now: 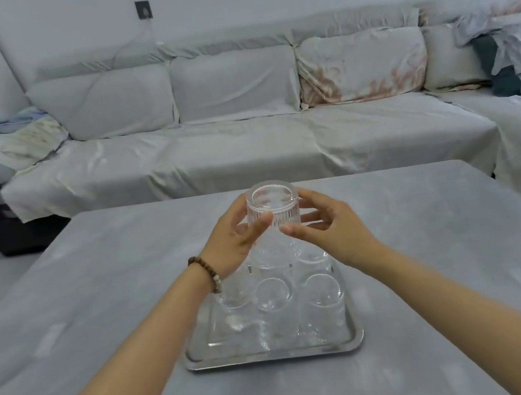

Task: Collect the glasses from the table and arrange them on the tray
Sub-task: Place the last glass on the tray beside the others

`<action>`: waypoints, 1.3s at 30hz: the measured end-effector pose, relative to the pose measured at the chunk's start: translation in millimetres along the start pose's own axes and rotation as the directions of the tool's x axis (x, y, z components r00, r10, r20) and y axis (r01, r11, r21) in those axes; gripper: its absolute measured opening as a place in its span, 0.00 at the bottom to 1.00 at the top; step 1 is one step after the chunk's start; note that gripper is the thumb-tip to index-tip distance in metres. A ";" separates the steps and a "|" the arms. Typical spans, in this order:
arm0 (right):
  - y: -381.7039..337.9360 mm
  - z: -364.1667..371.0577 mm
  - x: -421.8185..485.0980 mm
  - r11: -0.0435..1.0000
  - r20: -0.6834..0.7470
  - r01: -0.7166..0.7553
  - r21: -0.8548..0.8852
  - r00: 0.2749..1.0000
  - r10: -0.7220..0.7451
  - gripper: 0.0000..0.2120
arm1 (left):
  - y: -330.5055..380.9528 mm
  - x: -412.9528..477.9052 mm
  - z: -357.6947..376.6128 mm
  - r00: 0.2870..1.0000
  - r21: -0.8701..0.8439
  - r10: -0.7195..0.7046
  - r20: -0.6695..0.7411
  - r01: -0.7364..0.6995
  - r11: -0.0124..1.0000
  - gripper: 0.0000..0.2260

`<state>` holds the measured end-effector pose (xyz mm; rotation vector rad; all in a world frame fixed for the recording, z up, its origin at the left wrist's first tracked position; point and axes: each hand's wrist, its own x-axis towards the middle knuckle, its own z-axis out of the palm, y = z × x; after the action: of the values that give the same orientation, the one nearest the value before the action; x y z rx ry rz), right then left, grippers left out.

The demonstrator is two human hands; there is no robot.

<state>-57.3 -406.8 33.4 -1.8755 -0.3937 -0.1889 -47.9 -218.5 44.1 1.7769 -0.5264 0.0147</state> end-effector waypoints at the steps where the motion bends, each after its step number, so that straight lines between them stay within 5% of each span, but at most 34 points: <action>1: -1.1 11.4 0.9 1.000 0.018 0.001 0.003 1.000 -0.001 0.31 | -3.1 -7.0 -9.3 1.000 -0.004 0.000 -0.012 0.000 1.000 0.20; 7: 1.5 67.9 0.9 1.000 0.151 -0.013 -0.003 0.988 0.013 0.29 | -32.2 -46.2 -51.1 0.996 0.000 -0.033 -0.086 0.033 0.999 0.36; 16: 22.6 94.7 -18.4 0.970 0.261 -0.004 -0.244 0.963 0.070 0.29 | -81.3 -86.3 -54.8 0.979 -0.067 -0.126 -0.162 0.117 0.991 0.34; 20: 38.2 85.6 -33.4 0.911 0.277 0.015 -0.412 0.955 0.110 0.27 | -103.9 -97.0 -46.5 0.960 -0.101 -0.170 -0.220 0.151 0.983 0.17; 39: 45.6 84.4 -42.6 0.844 0.288 0.104 -0.526 0.956 0.061 0.27 | -137.8 -107.4 -19.2 0.946 -0.105 -0.257 -0.198 0.241 0.965 0.21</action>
<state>-85.8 -348.3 -48.9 -2.4716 -0.6142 -0.0298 -90.2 -140.0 -107.4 1.7277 -0.1453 0.0051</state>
